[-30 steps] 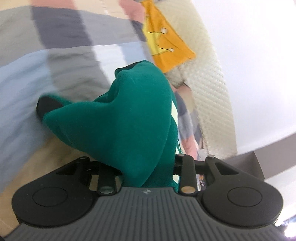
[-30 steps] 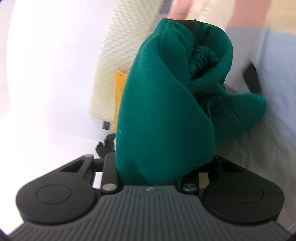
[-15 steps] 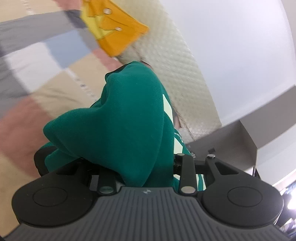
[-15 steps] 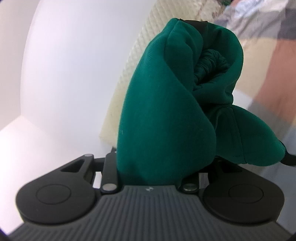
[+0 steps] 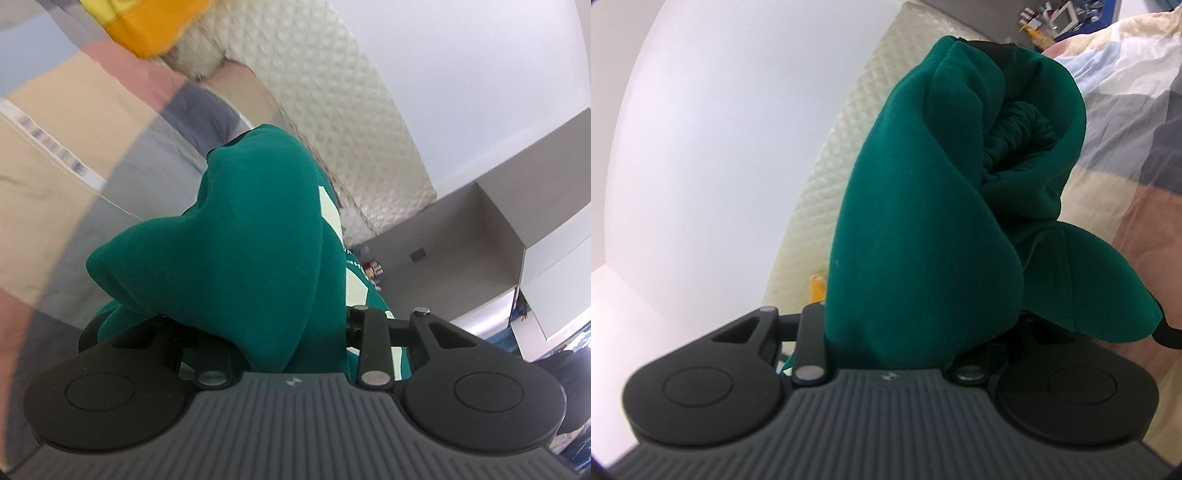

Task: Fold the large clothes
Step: 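Lower the bundle onto the duvet and open both grippers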

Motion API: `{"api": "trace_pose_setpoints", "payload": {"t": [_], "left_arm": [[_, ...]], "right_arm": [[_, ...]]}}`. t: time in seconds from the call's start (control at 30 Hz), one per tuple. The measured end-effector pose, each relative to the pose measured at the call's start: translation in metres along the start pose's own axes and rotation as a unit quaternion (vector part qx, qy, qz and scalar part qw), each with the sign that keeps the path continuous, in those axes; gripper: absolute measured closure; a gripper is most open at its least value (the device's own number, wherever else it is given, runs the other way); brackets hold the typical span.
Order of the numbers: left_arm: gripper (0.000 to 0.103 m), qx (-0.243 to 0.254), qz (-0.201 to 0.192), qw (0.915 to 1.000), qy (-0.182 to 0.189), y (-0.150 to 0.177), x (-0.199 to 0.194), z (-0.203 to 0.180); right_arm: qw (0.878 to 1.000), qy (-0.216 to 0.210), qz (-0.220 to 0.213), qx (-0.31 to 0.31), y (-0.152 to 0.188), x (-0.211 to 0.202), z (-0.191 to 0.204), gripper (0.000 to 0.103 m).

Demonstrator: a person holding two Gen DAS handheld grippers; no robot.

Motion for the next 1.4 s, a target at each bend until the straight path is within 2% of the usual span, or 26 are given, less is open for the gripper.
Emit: {"api": "trace_pose_setpoints", "payload": {"t": [0.17,0.3,0.6,0.73,0.8,0.87,0.93,0.97,1.03,1.07,1.1,1.27,1.4], "left_arm": [[0.064,0.011,0.024,0.9995,0.015,0.031,0.047,0.025],[0.064,0.022,0.055,0.9982,0.01,0.06,0.055,0.053],[0.063,0.034,0.093,0.9951,0.001,0.102,0.031,0.115],[0.059,0.032,0.112,0.9931,-0.01,0.121,0.017,0.137],[0.056,0.028,0.115,0.9928,-0.018,0.128,0.017,0.149],[0.054,0.017,0.115,0.9931,-0.012,0.13,0.016,0.158],[0.054,0.015,0.118,0.9928,-0.009,0.13,0.012,0.157],[0.053,0.015,0.12,0.9926,-0.013,0.129,0.011,0.156],[0.049,0.012,0.127,0.9916,-0.022,0.126,0.007,0.152],[0.044,0.015,0.13,0.991,-0.027,0.125,0.004,0.149],[0.041,0.022,0.133,0.9903,-0.034,0.124,-0.001,0.146],[0.038,0.087,0.134,0.9849,-0.067,0.118,-0.032,0.124],[0.038,0.14,0.128,0.9785,-0.081,0.112,-0.071,0.101]], "right_arm": [[1.0,0.021,-0.005,0.005,0.0,0.002,-0.047,0.063],[0.999,0.041,0.004,0.018,0.017,-0.008,-0.079,0.063],[0.996,0.075,0.036,0.04,0.066,-0.052,-0.108,0.063],[0.993,0.097,0.037,0.063,0.068,-0.063,-0.128,0.062],[0.99,0.103,0.04,0.085,0.079,-0.068,-0.14,0.06],[0.99,0.099,0.04,0.088,0.068,-0.073,-0.138,0.059],[0.989,0.107,0.044,0.089,0.062,-0.066,-0.135,0.057],[0.988,0.114,0.048,0.09,0.063,-0.074,-0.147,0.055],[0.985,0.133,0.061,0.094,0.053,-0.064,-0.138,0.051],[0.983,0.143,0.066,0.094,0.04,-0.044,-0.133,0.048],[0.982,0.153,0.07,0.09,0.039,-0.046,-0.129,0.048],[0.976,0.19,0.076,0.074,0.038,-0.063,-0.107,0.047],[0.975,0.208,0.081,0.017,0.033,-0.08,-0.077,0.047]]}}
Point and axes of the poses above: each gripper's, at about its wrist camera, not at the fingertips, and x roughly the way its jaws point, z to its left, y to its underside, the point moved 7 cm from there along x, roughly the way its jaws point, and after that the axes turned 8 degrees about -z, right-handed, at the moved point
